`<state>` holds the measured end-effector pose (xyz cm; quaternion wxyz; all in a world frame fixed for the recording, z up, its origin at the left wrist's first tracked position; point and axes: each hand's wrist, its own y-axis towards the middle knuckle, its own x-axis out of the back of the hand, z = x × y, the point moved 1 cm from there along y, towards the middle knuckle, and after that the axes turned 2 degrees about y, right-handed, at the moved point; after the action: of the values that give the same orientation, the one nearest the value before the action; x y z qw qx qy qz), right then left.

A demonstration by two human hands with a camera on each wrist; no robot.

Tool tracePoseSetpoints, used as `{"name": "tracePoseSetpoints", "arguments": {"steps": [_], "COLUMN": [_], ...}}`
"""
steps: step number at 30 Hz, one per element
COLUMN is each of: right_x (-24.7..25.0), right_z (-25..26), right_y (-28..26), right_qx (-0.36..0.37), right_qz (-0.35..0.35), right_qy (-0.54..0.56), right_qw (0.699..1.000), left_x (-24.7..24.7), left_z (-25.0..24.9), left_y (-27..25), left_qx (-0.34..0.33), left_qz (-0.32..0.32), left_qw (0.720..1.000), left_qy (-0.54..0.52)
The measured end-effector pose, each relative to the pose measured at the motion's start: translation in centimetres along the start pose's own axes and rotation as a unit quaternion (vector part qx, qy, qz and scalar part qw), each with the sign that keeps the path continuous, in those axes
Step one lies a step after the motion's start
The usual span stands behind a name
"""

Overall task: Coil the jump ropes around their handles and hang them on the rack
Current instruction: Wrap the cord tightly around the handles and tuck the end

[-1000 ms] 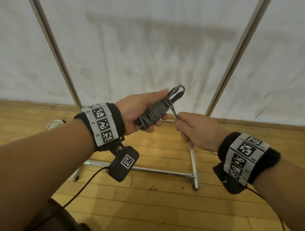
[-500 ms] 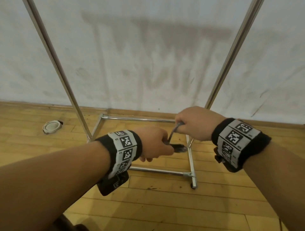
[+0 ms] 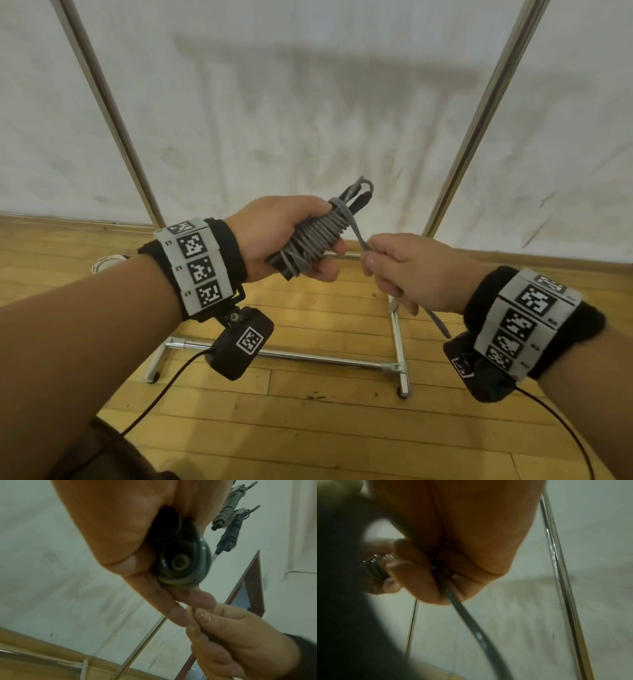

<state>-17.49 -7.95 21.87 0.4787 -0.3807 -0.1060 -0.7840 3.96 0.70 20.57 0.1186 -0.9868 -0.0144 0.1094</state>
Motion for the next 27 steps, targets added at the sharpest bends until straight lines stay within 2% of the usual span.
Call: {"name": "tracePoseSetpoints", "arguments": {"steps": [3,6,8,9,12,15,16,17,18,20,23,25,27], "right_x": [0.0,-0.1,-0.1,-0.1,-0.5,-0.4,-0.2,-0.1,0.0,-0.3,-0.8,-0.8,-0.7], "right_z": [-0.9,-1.3,-1.7,-1.8,-1.8,-0.5,0.1,0.8,1.5,2.8,3.9,3.9,3.2], "right_y": [0.1,0.3,0.4,0.5,1.0,1.6,1.7,1.7,1.7,1.5,0.9,0.7,0.4], "right_qx": [0.014,0.030,0.018,0.006,-0.030,-0.045,-0.035,-0.021,-0.006,0.019,0.047,0.041,0.026], "right_qz": [0.037,0.060,0.084,0.100,0.144,0.106,0.078,0.053,0.034,0.005,-0.038,-0.052,-0.041], "right_qy": [0.009,0.019,-0.013,-0.046,-0.187,-0.278,-0.297,-0.318,-0.336,-0.347,-0.261,-0.156,-0.072], "right_qw": [0.999,0.998,0.996,0.994,0.971,0.954,0.951,0.946,0.941,0.938,0.963,0.986,0.996], "left_x": [-0.6,-1.6,-2.6,-3.1,-4.9,-6.1,-6.2,-6.1,-5.7,-4.4,-2.5,-1.9,-1.6], "left_z": [-0.3,-0.5,-0.6,-0.5,1.3,4.1,4.6,4.8,4.7,3.7,1.9,1.2,1.0], "left_y": [-0.5,-1.1,-1.4,-1.7,-2.1,-1.5,-1.1,-0.8,-0.5,-0.1,0.1,0.2,0.1], "left_qx": [-0.012,-0.014,-0.022,-0.019,0.042,0.089,0.098,0.110,0.122,0.125,0.054,0.004,-0.008], "left_qz": [0.068,0.107,0.114,0.122,0.142,0.118,0.095,0.064,0.030,-0.032,-0.100,-0.104,-0.081], "left_qw": [0.998,0.994,0.986,0.973,0.900,0.790,0.767,0.766,0.784,0.837,0.914,0.952,0.978], "left_qy": [-0.004,0.013,0.121,0.195,0.410,0.595,0.627,0.630,0.608,0.532,0.390,0.289,0.192]}}
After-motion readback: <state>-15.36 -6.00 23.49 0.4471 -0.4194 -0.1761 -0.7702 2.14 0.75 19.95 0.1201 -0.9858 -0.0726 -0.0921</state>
